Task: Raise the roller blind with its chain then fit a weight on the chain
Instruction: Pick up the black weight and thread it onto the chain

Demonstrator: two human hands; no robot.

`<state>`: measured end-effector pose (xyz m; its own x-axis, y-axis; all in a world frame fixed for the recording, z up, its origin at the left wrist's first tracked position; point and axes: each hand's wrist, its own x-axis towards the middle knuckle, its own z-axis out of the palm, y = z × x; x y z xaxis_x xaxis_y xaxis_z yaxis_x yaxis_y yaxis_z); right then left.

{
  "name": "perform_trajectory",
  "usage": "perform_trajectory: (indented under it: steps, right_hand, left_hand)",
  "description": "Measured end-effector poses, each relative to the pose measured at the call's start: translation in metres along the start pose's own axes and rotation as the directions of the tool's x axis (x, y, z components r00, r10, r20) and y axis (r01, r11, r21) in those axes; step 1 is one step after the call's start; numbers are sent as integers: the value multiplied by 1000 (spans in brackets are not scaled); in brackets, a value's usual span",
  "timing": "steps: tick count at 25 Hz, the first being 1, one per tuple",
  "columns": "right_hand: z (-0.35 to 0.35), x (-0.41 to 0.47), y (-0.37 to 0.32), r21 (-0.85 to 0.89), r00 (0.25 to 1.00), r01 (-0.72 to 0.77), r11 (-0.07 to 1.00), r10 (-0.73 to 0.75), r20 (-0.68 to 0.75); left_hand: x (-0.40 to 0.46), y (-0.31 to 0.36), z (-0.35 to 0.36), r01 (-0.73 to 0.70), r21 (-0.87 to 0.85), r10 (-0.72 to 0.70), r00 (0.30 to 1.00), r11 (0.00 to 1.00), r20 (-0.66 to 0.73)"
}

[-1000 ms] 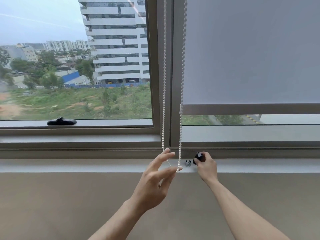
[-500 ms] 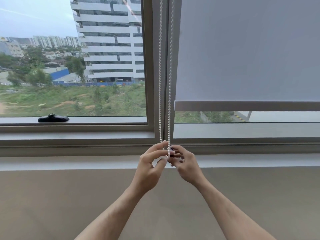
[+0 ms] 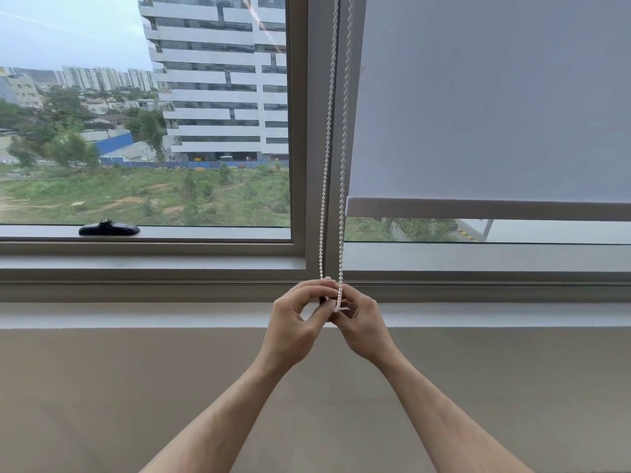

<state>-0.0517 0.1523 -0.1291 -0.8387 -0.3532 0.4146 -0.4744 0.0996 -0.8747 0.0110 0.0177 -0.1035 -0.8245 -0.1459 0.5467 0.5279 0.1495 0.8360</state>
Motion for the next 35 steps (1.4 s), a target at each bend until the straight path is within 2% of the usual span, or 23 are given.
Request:
perform_trajectory:
  steps: [9,13,15,19,22,26,35]
  right_hand:
    - [8,1,-11,155,999,42,987,-39,-22]
    - [10,3,-16,136,998,54,989,-51,-25]
    - [10,3,-18,108,998,68,992,-65,-26]
    - [10,4,-23,102,994,111,988,-110,-19]
    - [11,5,-24,148,994,109,983,-112,10]
    - [11,5,-27,172,995,71,982,-83,59]
    - [9,0,-33,168,992,121,978,-124,7]
  left_hand:
    - [8,4,-11,-16,-101,8,997,995,-77]
    - [8,8,-13,-73,-18,71,991,997,-116]
    - [5,10,-13,-46,32,50,991,998,-128]
    - [3,14,-14,109,-94,-112,993,990,-29]
    - [2,15,-16,192,-110,-187,981,975,49]
    - [4,13,-20,214,-97,-206,975,972,86]
    - [9,12,-27,277,-178,-253,956,944,147]
